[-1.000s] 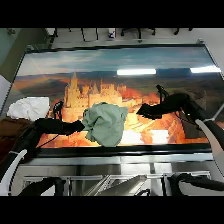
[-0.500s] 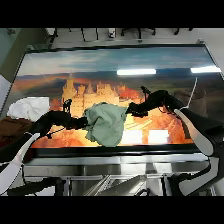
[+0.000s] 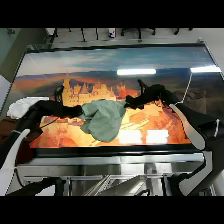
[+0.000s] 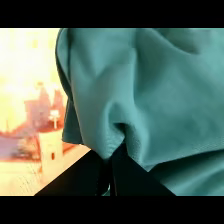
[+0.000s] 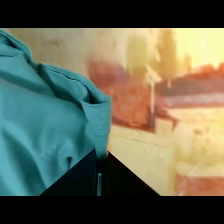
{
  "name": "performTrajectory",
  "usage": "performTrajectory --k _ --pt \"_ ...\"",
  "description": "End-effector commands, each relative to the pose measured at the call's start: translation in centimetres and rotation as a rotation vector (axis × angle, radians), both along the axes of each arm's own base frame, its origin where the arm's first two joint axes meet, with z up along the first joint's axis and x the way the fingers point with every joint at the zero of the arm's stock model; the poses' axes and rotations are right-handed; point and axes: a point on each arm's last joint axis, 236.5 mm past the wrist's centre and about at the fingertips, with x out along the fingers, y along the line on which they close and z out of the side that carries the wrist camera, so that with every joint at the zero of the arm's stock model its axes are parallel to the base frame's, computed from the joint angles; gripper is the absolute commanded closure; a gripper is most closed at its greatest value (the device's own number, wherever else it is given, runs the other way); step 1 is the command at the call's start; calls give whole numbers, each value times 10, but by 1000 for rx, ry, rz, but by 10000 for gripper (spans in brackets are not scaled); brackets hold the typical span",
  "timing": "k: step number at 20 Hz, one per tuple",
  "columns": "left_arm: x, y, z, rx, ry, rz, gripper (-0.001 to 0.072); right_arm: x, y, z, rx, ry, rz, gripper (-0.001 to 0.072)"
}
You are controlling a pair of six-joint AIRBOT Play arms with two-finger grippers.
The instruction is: Fold the shirts.
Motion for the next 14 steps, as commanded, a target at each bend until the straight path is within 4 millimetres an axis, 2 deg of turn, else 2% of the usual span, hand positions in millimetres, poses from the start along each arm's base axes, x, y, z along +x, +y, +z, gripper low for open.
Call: performTrajectory --k 1,3,5,7,8,9,11,12,14 --pt "21 18 113 -29 -228 23 686 29 -1 97 67 -162 51 694" --pt "22 23 210 -38 -441 24 687 37 -13 199 96 -349 83 694" --pt "4 26 314 -44 -679 25 687 23 -25 311 106 -586 99 693" --pt "-34 27 411 -51 -910 25 687 -17 -35 411 94 -827 117 693" --pt "-60 28 455 -55 -1021 23 687 -42 -41 451 78 -934 117 693" --pt "-86 28 490 -59 -1113 21 687 -72 -46 487 57 -1053 121 693" --pt "-139 29 546 -64 -1275 19 687 -123 -62 539 -24 -1251 100 693" --pt "-160 30 563 -64 -1330 18 687 -145 -73 561 -80 -1343 70 693" --pt "-188 36 583 -33 -1399 32 687 -173 -99 593 -189 -1476 -27 693"
